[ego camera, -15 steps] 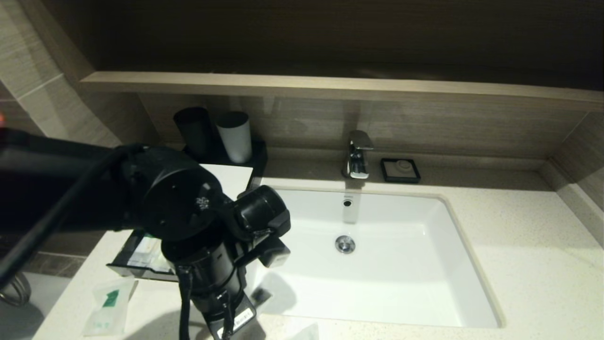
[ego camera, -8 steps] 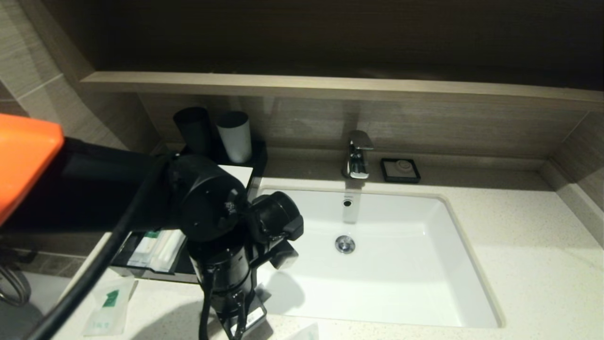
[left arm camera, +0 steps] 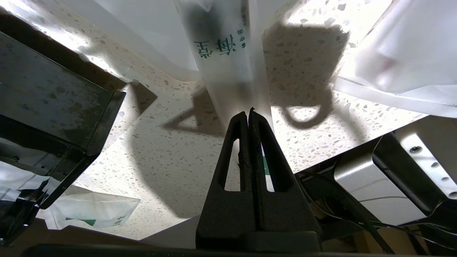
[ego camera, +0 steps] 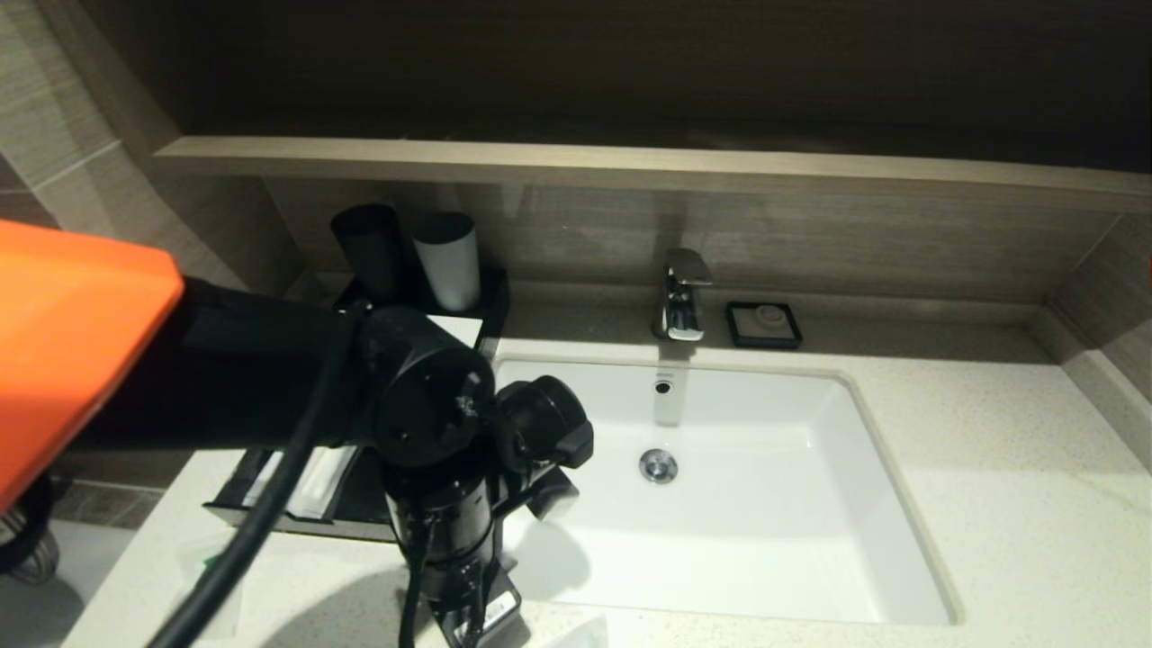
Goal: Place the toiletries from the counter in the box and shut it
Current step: Pick up the bathroom toiletry
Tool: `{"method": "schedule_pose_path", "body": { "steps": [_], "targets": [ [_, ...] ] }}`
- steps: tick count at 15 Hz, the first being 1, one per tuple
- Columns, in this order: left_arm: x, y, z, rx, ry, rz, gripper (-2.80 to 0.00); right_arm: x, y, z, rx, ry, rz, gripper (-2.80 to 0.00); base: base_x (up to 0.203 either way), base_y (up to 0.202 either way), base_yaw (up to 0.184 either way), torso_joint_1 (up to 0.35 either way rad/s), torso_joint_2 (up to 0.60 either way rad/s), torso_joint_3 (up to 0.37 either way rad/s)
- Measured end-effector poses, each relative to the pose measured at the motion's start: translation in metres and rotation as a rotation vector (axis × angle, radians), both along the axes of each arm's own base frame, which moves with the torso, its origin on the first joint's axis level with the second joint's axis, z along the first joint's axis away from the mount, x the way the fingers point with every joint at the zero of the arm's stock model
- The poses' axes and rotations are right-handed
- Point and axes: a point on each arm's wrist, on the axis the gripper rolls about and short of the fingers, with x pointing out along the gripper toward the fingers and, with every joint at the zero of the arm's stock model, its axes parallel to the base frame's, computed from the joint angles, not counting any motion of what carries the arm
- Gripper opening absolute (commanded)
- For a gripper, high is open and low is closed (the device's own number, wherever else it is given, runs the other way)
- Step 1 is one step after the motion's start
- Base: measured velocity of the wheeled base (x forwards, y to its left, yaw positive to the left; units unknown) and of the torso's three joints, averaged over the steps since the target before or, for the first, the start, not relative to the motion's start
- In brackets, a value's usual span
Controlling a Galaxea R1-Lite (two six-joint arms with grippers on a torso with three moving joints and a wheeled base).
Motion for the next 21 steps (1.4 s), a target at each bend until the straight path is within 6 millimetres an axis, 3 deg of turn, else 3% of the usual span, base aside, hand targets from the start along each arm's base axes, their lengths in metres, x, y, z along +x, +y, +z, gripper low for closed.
{"method": "schedule_pose_path", "body": {
  "steps": [4, 5, 21],
  "targets": [
    [0.001, -0.0011, -0.0001, 0.001, -0.004, 0.004, -2.8, 0.0, 0.0, 0.0, 0.0, 0.0, 0.0, -2.8, 0.0, 0.0, 0.0, 0.0, 0.0, 0.0],
    [0.0011, -0.0012, -0.0002, 0.008, -0.01, 0.004, 0.0, 0.0, 0.0, 0.0, 0.0, 0.0, 0.0, -2.8, 0.0, 0.0, 0.0, 0.0, 0.0, 0.0],
    [0.0024, -0.0009, -0.0096, 0.066, -0.003, 0.031, 0.0, 0.0, 0.0, 0.0, 0.0, 0.0, 0.0, -2.8, 0.0, 0.0, 0.0, 0.0, 0.0, 0.0]
  ]
}}
